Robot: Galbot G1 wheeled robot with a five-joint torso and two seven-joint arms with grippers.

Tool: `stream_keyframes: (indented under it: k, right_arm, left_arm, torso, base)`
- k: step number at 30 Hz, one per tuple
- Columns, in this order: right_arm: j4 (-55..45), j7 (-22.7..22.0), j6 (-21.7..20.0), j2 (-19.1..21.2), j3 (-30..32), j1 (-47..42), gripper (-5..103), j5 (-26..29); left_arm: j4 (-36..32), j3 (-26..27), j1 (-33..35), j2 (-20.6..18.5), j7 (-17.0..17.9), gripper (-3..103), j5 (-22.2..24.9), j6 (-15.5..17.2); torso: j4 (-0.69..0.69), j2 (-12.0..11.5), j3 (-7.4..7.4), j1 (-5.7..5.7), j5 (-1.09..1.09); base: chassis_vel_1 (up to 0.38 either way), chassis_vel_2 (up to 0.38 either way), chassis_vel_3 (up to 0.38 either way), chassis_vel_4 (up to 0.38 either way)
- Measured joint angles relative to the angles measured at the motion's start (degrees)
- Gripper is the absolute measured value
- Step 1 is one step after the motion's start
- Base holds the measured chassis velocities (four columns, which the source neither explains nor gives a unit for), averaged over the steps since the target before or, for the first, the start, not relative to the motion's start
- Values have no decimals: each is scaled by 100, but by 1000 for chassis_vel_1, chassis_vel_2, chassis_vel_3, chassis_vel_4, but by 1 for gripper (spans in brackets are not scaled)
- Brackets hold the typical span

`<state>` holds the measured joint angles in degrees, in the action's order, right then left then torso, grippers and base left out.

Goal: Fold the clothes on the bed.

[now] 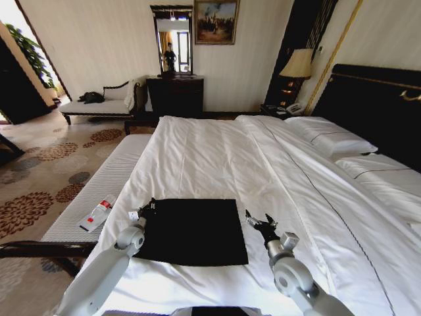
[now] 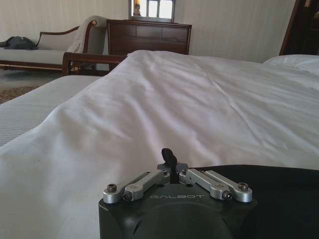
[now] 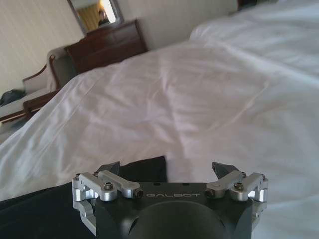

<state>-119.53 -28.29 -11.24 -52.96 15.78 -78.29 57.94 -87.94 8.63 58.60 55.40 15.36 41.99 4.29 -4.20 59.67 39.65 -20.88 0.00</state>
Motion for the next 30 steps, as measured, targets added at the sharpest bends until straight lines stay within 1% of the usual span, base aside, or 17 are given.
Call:
stream_keyframes:
  k: [1, 2, 3, 5, 6, 9, 11, 12, 15, 17, 23, 30]
  right_arm:
    - [65, -38, -235, 66, -91, 291, 100, 460]
    - [65, -38, -235, 66, -91, 291, 100, 460]
    - [219, -47, -480, 148, -243, 740, 100, 1027]
    - [552, 29, -699, 241, -493, 1361, 100, 1559]
    - [552, 29, -699, 241, -493, 1361, 100, 1559]
    - [1124, 231, -932, 251, -854, 2097, 100, 2017]
    - [1375, 303, -1046, 196, -971, 2359, 100, 2173]
    - [1375, 303, -1046, 196, -971, 2359, 100, 2173]
    - [1843, 467, -1159, 70, -1130, 2678, 100, 2270]
    - [2286, 687, -1184, -47, -1230, 2868, 100, 2194]
    - [2876, 806, -1181, -279, -1279, 3072, 100, 2049]
    - [3161, 925, -1136, -371, -1266, 3125, 100, 1857]
  left_arm:
    - [-3, 0, 0, -3, 13, 2, -1, -23]
    - [-3, 0, 0, -3, 13, 2, -1, -23]
    - [-19, 1, 4, -8, 24, 2, 3, -51]
    - [-53, 7, 18, -15, 41, 2, 17, -86]
    - [-53, 7, 18, -15, 41, 2, 17, -86]
    - [-91, 14, 44, -23, 66, 2, 35, -98]
    - [-95, 24, 58, -24, 68, 2, 37, -107]
    - [-95, 24, 58, -24, 68, 2, 37, -107]
    - [-97, 50, 84, -22, 70, 2, 38, -121]
    - [-120, 56, 106, -21, 85, 2, 38, -124]
    - [-168, 6, 90, -29, 149, 2, 47, -124]
    - [-191, -31, 57, -20, 187, 2, 59, -120]
  torso:
    - [0, 0, 0, 0, -1]
    - [0, 0, 0, 0, -1]
    - [1, 0, 0, 0, 0]
    - [1, 0, 0, 0, 0]
    - [1, 0, 0, 0, 0]
    - [2, -1, 1, -1, 1]
    - [1, 0, 1, -1, 0]
    - [1, 0, 1, -1, 0]
    - [1, 0, 0, -1, 0]
    - [1, 0, 0, -1, 0]
    - [1, -1, 0, -1, 1]
    - [1, 0, 0, -1, 1]
  base:
    - [0, 0, 0, 0]
    - [0, 0, 0, 0]
    - [0, 0, 0, 0]
    - [0, 0, 0, 0]
    - [0, 0, 0, 0]
    - [0, 0, 0, 0]
    - [0, 0, 0, 0]
    - [0, 0, 0, 0]
    - [0, 0, 0, 0]
    - [0, 0, 0, 0]
    - [0, 0, 0, 0]
    - [0, 0, 0, 0]
